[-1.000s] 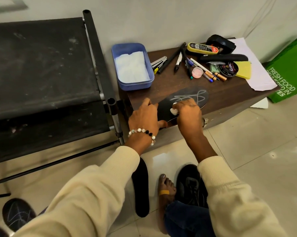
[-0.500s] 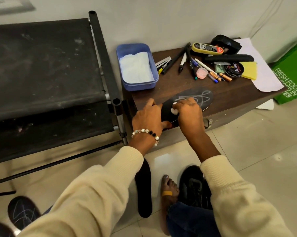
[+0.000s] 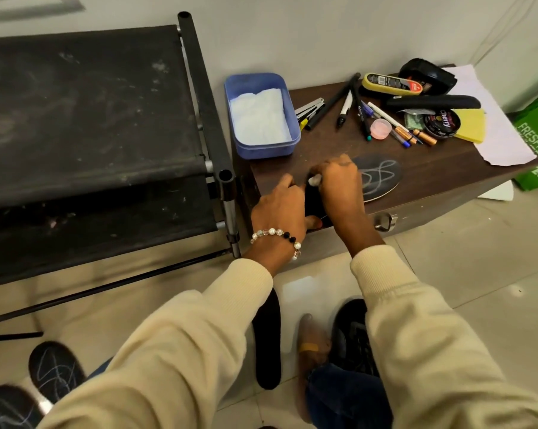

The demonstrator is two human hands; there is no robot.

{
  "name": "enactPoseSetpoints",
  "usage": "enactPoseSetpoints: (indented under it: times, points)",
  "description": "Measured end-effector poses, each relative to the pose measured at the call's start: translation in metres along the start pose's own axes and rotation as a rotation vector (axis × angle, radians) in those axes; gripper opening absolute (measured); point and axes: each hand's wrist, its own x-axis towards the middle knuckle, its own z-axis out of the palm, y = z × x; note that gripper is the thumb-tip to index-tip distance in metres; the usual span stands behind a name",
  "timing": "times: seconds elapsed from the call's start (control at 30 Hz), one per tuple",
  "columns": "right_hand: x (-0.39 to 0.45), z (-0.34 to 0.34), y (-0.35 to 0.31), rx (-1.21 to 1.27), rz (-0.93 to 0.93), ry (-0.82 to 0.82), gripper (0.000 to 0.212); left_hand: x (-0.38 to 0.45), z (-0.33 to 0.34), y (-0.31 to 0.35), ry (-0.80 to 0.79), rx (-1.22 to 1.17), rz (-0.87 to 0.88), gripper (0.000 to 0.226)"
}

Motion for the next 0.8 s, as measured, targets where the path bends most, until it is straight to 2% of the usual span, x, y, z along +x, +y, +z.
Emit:
enactPoseSetpoints:
  times: [0.37,0.5,0.63,0.8]
  points:
    - [-0.043,-0.008,0.008,-0.007,-0.069,-0.111,0.030,0.000,0.006,-0.002,0.045,-0.009,0.021,0.053]
    - [-0.043,-0.010,0.005,0.027,-0.111,-0.062,0.024,0.003,0.004,-0.003,0.034,-0.027,0.030,0.053]
    - [-0.020,-0.008,0.008,0.048,-0.041,0.010,0.021,0.002,0.003,-0.002,0.024,-0.020,0.019,0.048]
    - [0.003,-0.011,0.009,0.006,0.004,-0.054,0.020,0.001,0.003,-0.001,0.004,-0.005,0.006,0.050]
